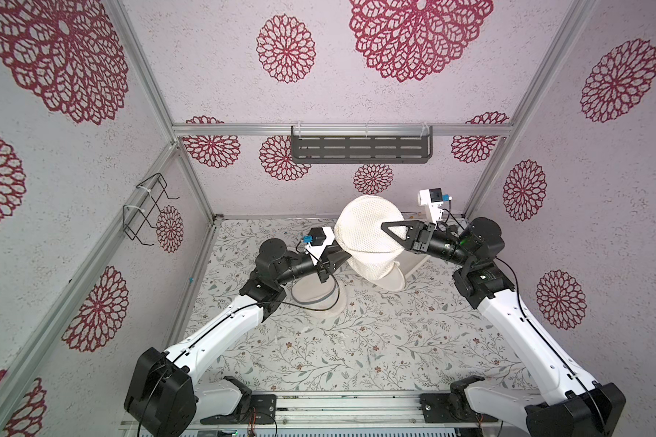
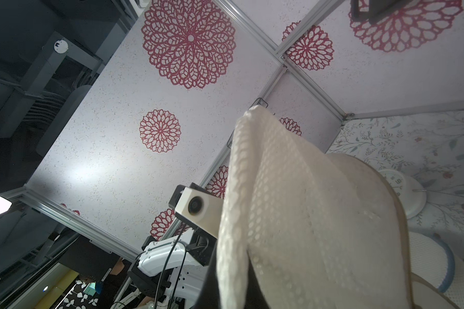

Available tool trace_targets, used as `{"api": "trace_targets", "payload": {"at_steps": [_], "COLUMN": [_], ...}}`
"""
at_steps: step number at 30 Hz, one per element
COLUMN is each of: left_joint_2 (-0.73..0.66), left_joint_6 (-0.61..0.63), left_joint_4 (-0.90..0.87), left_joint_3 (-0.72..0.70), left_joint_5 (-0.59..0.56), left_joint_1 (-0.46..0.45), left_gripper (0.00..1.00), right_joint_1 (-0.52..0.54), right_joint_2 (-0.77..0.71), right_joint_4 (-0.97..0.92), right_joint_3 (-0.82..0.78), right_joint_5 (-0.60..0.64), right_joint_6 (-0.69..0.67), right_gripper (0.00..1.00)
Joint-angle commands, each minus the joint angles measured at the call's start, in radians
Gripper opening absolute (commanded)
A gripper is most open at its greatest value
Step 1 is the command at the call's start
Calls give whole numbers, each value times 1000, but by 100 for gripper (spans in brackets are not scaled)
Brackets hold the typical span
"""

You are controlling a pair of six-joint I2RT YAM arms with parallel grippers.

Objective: Turn the laundry bag inside out
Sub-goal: Turn over the laundry bag.

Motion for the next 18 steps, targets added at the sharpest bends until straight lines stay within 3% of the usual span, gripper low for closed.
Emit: {"api": "trace_targets", "payload": {"at_steps": [1, 2, 14, 18], "left_joint_2": [13, 13, 19, 21], "left_joint_6": [11, 6, -69, 31], "left_joint_4": [18, 16, 62, 64], "left_joint_3": [20, 16, -86, -106], "left_joint_5": [-9, -14, -104, -289], "left_joint_1": [-22, -27, -82, -140], "left_gripper": [6, 0, 0, 0], "right_joint_1": [0, 0, -44, -49], "right_joint_2": [-25, -26, -45, -46], "right_joint_4": [90, 97, 297, 264], "right_joint_3": [0, -3, -93, -102], "right_joint_5": [28, 47, 272, 319], "right_joint_6": [39, 43, 292, 338], "right_gripper": [0, 0, 0, 0]}}
